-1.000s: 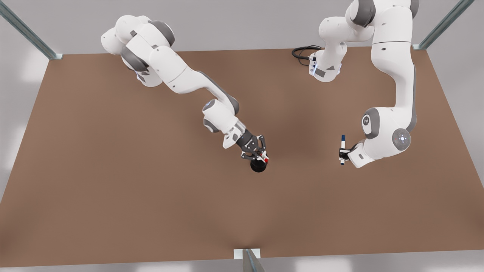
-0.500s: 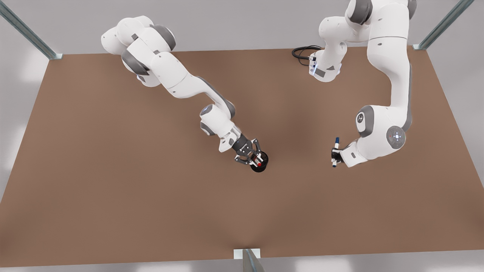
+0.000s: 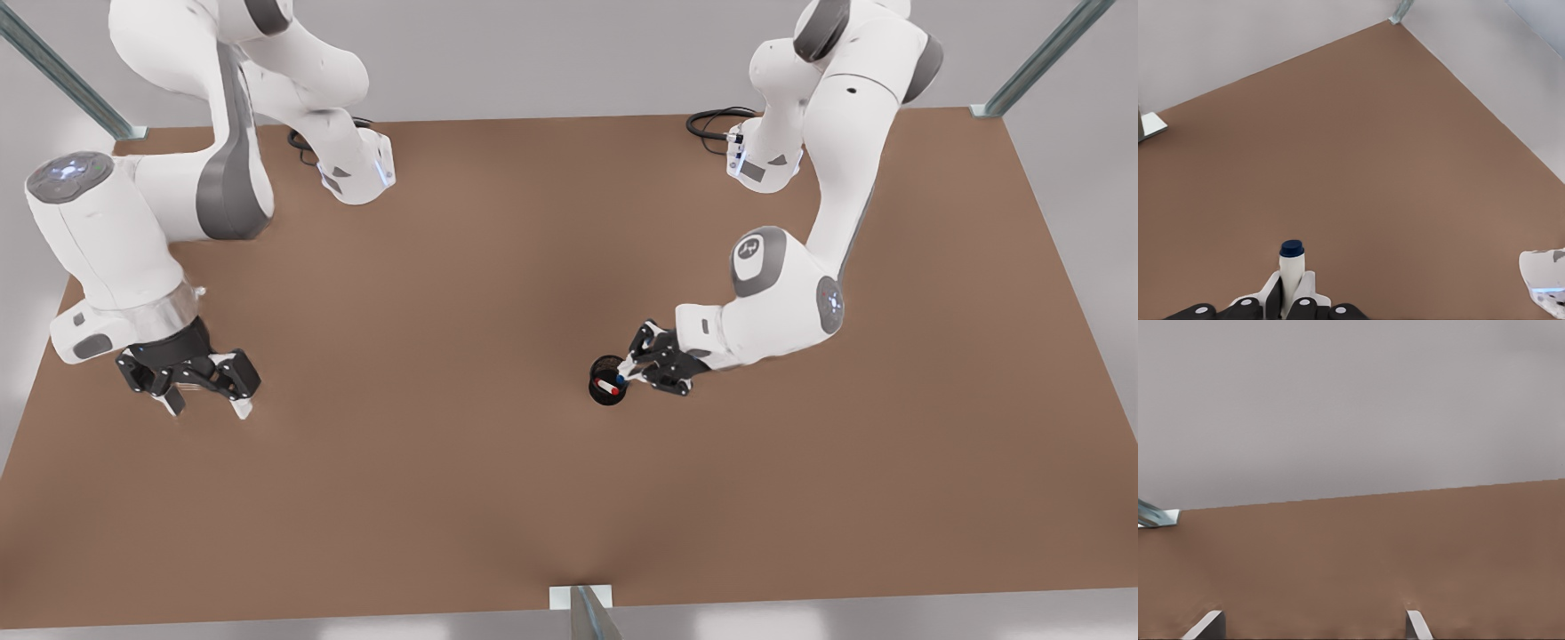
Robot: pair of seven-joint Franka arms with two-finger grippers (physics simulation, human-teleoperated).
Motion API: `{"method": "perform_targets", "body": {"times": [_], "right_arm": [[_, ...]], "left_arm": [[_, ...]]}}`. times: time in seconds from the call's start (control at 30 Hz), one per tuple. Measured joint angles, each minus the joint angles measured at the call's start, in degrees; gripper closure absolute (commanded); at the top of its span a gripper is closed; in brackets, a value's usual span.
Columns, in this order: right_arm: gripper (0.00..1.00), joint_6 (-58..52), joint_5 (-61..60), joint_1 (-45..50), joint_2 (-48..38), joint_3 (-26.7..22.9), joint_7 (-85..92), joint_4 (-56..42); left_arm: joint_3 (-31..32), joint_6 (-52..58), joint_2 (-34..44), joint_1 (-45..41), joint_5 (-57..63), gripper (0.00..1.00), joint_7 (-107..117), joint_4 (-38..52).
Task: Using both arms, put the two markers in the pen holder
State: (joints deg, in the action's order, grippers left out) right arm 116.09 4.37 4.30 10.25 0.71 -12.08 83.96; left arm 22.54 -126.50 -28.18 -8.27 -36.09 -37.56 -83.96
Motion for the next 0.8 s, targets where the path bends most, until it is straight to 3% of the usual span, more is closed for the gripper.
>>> {"method": "perform_targets", "body": {"times": [0.2, 0.47, 0.8], "right_arm": [[0.00, -14.1, -1.9, -2.0, 1.6, 1.5, 2.6, 0.1], [0.00, -20.5, -2.4, -2.1, 1.9, 1.4, 4.9, 0.0], [0.00, -24.0, -3.5, -3.7, 2.5, 0.8, 6.8, -2.7]], "left_arm": [[0.6, -9.6, 2.8, -2.6, -15.4, 0.79, -12.2, -10.0], [0.4, -15.5, 6.0, -0.9, -37.3, 0.79, -37.2, -19.9], [0.3, -17.3, 3.6, -1.0, -46.2, 0.79, -65.2, -22.0]]}}
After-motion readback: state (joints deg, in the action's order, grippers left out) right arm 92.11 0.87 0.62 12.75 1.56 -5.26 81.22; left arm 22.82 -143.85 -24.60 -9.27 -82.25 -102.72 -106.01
